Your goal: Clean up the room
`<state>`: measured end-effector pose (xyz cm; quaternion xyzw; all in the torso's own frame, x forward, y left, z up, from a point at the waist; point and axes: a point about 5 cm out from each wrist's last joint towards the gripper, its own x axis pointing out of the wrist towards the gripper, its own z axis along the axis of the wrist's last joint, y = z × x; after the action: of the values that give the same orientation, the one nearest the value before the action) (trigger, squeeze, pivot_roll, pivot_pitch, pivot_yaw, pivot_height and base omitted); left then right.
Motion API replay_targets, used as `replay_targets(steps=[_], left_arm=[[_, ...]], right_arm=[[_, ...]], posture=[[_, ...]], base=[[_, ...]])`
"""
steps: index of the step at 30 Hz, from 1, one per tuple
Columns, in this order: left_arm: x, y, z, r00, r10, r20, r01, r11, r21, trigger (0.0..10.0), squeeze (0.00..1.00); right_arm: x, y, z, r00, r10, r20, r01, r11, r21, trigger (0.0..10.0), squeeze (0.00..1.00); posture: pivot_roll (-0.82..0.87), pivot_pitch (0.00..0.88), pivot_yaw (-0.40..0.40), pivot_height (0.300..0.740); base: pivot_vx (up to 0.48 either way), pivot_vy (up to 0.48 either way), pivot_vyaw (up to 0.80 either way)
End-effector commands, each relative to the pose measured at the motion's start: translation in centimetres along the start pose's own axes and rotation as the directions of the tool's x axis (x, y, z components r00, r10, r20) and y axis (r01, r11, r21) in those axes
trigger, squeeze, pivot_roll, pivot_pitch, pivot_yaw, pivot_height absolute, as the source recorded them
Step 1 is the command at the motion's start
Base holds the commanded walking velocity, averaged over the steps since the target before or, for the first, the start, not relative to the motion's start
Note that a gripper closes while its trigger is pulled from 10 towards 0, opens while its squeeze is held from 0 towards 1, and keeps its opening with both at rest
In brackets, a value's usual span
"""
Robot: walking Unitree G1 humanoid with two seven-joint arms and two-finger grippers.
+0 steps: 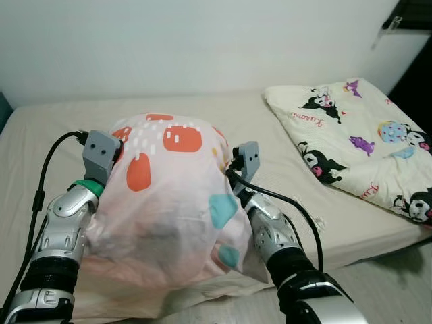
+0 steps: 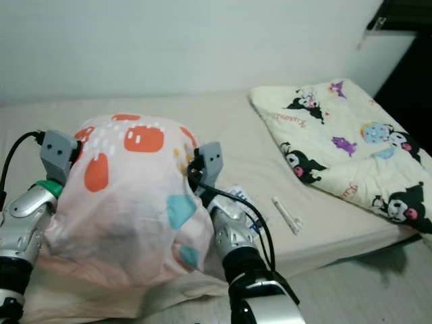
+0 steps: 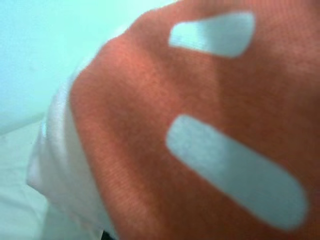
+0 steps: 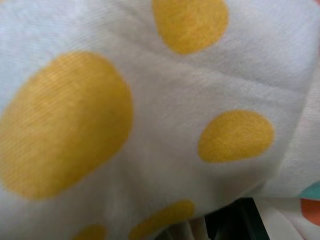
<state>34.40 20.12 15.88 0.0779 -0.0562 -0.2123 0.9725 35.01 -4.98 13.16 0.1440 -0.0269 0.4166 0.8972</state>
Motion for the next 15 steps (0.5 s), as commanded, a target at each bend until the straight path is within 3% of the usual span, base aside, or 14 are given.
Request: replay_targets(steps=[1,15], left_arm=[[1.03,-1.86,1.29,0.995,-0.078,0.067,0.078,0.997,0.008,10.0,0.0],[0.74,-1.68,1.35,0.995,-0.075,0.063,0.076,0.997,-0.007,10.0,0.0]], right_arm=[[1.87,2.22,0.12,0.994,0.11,-0.005,-0.11,0.994,-0.009,10.0,0.0],[1.93,2.42,-0.01,0.994,0.11,-0.001,-0.11,0.994,0.009,10.0,0.0]], posture=[[0.15,0.004,0.011,0.74],[0.15,0.039,0.024,0.74]], base=[[0.0,0.33,0.0],[0.0,0.343,0.0]])
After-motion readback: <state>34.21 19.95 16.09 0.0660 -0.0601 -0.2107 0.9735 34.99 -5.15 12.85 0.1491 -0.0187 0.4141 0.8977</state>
